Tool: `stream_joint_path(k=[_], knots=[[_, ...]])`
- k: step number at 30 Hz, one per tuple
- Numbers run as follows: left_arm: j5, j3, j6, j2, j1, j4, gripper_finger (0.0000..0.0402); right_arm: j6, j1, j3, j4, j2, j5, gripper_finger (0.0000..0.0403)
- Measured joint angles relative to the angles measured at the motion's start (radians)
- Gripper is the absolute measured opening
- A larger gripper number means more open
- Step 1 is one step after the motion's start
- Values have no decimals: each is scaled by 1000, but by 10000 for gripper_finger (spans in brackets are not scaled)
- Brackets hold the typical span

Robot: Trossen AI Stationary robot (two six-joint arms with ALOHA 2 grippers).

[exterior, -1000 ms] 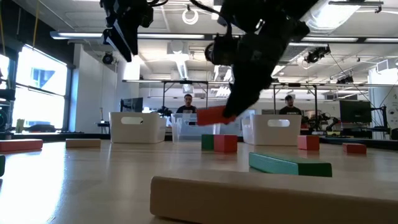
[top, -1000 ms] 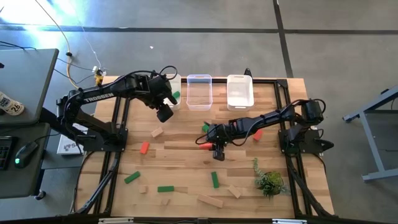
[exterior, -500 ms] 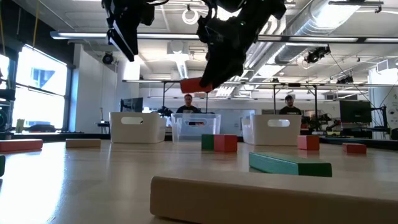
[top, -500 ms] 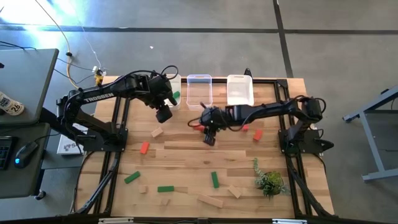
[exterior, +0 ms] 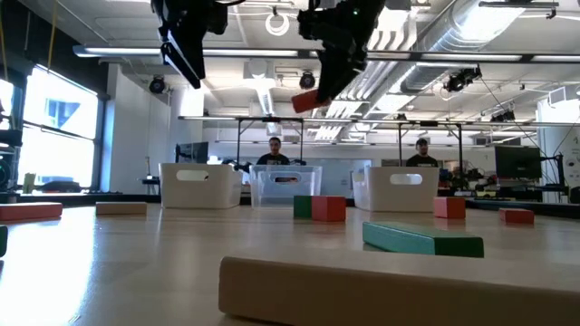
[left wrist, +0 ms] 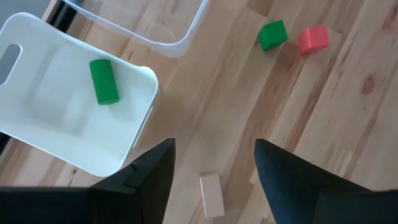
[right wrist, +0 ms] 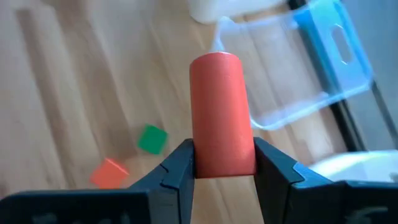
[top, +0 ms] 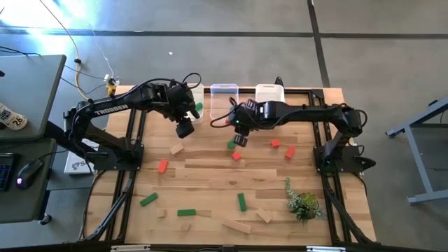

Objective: Sort & place blocks by color
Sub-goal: Put the orange block into the right white bin

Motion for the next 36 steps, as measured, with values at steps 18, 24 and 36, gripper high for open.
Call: stream_joint_path(k=[18,24,36], knots=[[8,0,-148,0,0,-17,209,43,-205,-223,-197,-142,64,105],[8,-6,-173,0,0,-17,209,71,-317,-370,-45,-256,64,105],[-22,-247,-308,1,-7,55,209,64,-538,-426,117,-206,-86,114]])
